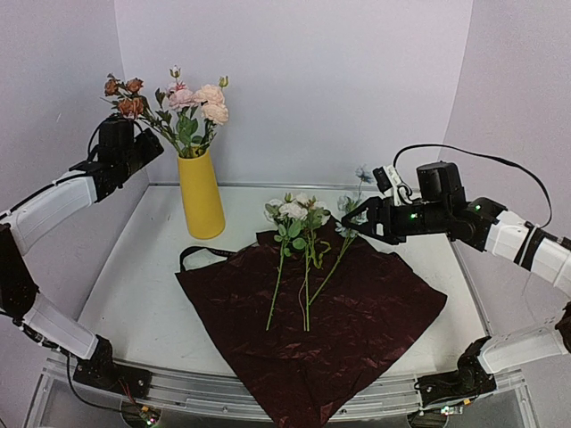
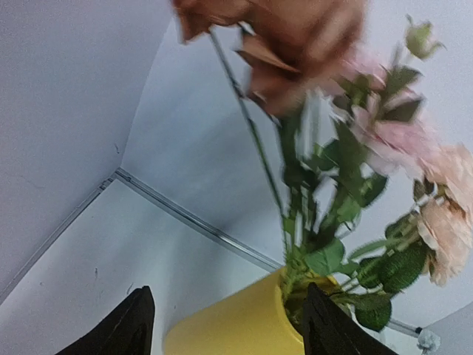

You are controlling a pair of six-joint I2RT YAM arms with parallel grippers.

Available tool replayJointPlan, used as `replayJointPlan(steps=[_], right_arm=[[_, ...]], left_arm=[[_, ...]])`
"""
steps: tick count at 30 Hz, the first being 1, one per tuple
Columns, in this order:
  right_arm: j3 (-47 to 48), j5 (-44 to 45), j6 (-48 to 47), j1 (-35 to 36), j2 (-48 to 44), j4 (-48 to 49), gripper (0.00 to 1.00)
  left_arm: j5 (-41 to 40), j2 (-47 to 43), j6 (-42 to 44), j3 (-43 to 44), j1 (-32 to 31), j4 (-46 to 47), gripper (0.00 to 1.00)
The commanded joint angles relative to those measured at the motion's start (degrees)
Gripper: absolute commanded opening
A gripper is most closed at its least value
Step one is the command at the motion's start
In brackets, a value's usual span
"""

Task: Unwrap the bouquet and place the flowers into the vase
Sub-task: Insert the fake flower into the vase.

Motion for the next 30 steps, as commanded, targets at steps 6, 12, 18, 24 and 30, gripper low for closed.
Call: replayJointPlan(steps=[6,12,18,24,30], right_arm=[[1.53,-0.44,-0.74,0.12,0.36,0.99,0.79],[2.97,-0.29,-1.66,0.12,1.44,0.92,0.79],[4.03,-0.28,-2.86,0.13,2.57,0.90,0.79],[6.02,-0.96,-3.89,0.12,5.06,0.82,0.79],[8.84,-2.12,-5.09,0.13,8.00,0.73,0.79]], left_arm=[[17.87,-2.06,-4.19,4.08,8.53,6.32,0.76],[25.68,1.33,-11.05,5.41,13.23,12.05,0.74],[28.81,5.90,-11.72,10.15,13.50,13.61,0.70],[30.10,7.62,-10.85,11.43,13.50,13.70,0.68],[29.65,8.99,-11.07,12.49,13.50,13.73,0.67]])
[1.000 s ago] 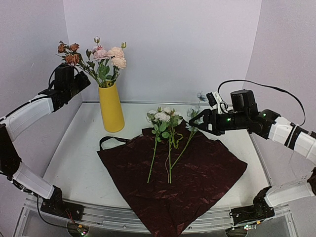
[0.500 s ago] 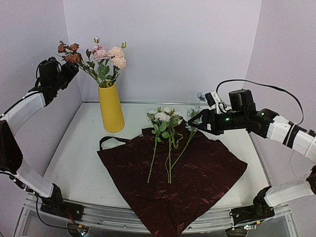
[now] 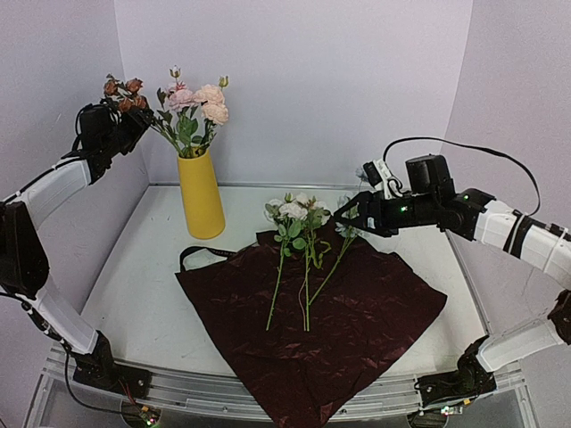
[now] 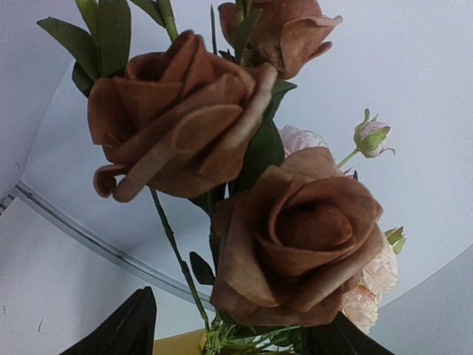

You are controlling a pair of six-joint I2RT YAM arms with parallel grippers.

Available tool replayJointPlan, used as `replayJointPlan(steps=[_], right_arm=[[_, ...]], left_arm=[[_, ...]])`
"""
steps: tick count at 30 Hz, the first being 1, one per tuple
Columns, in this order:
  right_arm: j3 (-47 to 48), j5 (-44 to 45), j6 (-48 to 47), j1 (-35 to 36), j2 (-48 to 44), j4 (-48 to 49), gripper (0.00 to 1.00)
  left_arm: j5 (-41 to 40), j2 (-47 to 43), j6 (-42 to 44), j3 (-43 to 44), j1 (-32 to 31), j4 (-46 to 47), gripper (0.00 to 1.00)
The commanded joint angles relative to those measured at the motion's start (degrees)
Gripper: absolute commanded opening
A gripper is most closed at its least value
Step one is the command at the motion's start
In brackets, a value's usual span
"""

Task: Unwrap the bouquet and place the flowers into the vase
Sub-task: Insert the fake flower into the vase.

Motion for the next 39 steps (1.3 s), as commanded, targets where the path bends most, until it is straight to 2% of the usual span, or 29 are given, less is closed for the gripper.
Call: replayJointPlan(steps=[1,11,13,18,19,30,39], right_arm=[[4.19,-2.16,-2.08,0.12,2.18,0.64,0.79],[5.33,-3.02,-3.33,0.13,3.60,-0.43,0.79],[5.24,-2.87,-3.42,0.12,3.52,-0.56,0.79],[5.46,-2.77,-3.39,0.12,3.66,-0.63,0.79],[5.53,-2.77,-3.46,0.12,3.75,-0.67,0.79],[5.50,-3.39,-3.38,0.13,3.71,-1.17,0.79],[4.46,-2.75,-3.17,0.13,1.53,-1.63,0.79]], left_arm=[[0.92,1.53,-0.36,4.43,-0.05,2.68,0.65],[3.58,6.48,-1.03,8.31,-0.05,2.56,0.48],[3.15,6.80,-1.60,8.66,-0.05,2.59,0.40],[4.56,7.38,-1.75,9.62,-0.13,2.51,0.05],[4.72,7.25,-1.31,9.49,-0.13,2.48,0.01],[6.19,2.73,11.54,6.99,-2.78,1.87,0.00],[2.48,0.40,21.06,3.60,-7.83,1.11,0.00]])
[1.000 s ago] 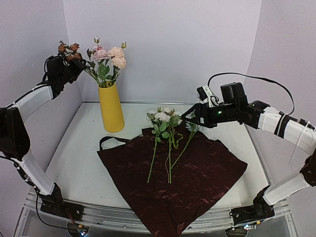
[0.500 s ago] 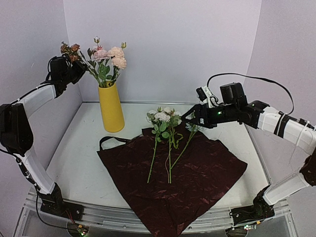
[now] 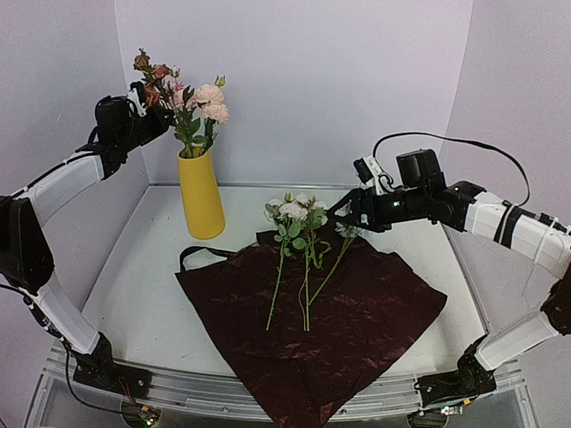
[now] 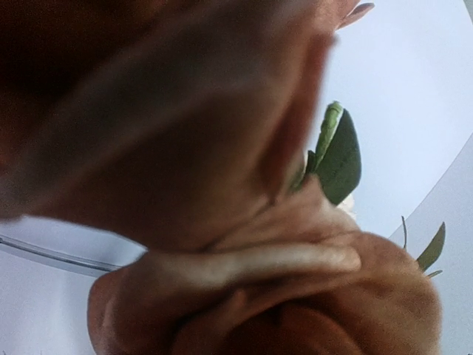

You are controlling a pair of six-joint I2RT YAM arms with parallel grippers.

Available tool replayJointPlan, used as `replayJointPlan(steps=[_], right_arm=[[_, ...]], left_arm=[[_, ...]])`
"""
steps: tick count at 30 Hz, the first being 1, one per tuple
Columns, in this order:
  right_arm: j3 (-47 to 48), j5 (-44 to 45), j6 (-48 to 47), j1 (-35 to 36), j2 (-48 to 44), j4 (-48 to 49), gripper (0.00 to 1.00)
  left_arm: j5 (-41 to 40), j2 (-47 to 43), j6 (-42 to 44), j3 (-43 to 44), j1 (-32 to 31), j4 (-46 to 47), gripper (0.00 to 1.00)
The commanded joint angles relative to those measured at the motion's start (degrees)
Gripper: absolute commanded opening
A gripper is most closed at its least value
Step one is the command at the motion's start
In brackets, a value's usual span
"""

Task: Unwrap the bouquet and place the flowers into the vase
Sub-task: Insert the fake flower into the vase.

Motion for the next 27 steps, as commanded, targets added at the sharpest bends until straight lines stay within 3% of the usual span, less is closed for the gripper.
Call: replayJointPlan(steps=[1,9,27], right_arm=[[0.82,-0.47,-0.45,0.14,-2.62,-0.58,0.79],[2.36,-1.44,-0.49,0.12,-2.60,-1.20,0.79],[0.82,-1.10,2.58,0.16,-0.72,-4.03,0.79]], left_arm=[[-1.82,-2.29,7.28,-0.76,-1.83,1.09,0.00],[-5.78,-0.97,11.05,-3.08,-5.35,1.11,0.00],[-8.15,-3.10,12.93,-13.45,-6.38,1.15,0.00]])
